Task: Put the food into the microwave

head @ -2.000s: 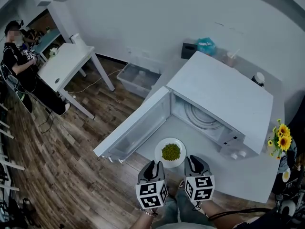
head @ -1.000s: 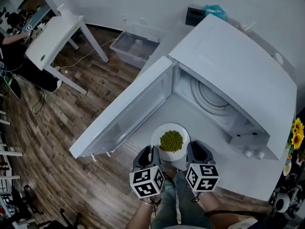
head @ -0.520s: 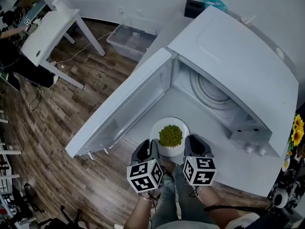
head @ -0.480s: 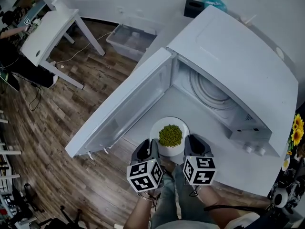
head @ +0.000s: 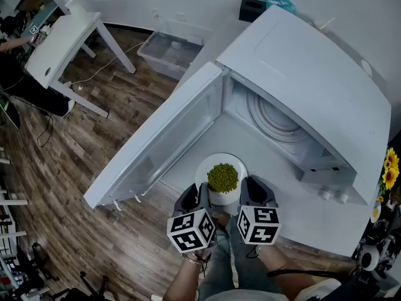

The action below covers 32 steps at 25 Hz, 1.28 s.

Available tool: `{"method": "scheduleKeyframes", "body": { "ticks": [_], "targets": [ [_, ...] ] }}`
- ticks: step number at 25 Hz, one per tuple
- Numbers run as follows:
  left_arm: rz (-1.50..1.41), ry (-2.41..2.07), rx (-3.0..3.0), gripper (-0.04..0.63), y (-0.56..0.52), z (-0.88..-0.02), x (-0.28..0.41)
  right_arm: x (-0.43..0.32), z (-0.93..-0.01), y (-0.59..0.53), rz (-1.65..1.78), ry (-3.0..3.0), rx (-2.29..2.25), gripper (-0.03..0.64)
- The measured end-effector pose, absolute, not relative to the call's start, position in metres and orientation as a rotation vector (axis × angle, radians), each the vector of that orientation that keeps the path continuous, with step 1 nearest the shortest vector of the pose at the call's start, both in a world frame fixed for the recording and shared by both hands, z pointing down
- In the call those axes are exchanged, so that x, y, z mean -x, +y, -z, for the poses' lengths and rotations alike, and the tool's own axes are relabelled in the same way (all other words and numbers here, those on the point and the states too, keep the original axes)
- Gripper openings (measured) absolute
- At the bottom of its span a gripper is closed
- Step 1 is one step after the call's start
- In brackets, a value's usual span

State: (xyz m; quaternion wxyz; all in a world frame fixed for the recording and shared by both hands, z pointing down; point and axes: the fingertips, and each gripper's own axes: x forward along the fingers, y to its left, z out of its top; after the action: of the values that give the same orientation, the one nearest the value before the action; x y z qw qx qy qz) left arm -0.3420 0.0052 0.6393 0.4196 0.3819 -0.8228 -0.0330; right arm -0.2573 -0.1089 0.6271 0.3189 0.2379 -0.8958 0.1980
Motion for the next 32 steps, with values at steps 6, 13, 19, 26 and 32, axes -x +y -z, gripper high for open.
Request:
{"method": "scheduleKeyframes", "body": {
  "ticks": [6,13,19,26,32],
  "targets": [
    [0.086,-2.082,-0.966,0.086,0.006,-0.633,0.342,0.253,-0.625,-0.105,-0.539,-2.376,-0.647,0.046],
    [0.086,-2.095,-1.001,0.086,0.001,-0.623,0.338,0.246,-0.616,-0.108,-0.55,-2.39,-0.679,0.046],
    [0.077,-2.107,-1.052,0.086,-0.005,-0.611,0.333,0.237,-0.605,-0.111,-0.559,-2.409,-0.726,0.046],
    [0.069,-2.093,-1.116,0.086,-0.014,-0.596,0.324,0.225,-0.588,-0.116,-0.563,-2.426,-0.788,0.046],
    [0.065,-2.08,-1.189,0.086,-0.029,-0.578,0.318,0.213,-0.569,-0.126,-0.578,-2.437,-0.864,0.044]
  ]
}}
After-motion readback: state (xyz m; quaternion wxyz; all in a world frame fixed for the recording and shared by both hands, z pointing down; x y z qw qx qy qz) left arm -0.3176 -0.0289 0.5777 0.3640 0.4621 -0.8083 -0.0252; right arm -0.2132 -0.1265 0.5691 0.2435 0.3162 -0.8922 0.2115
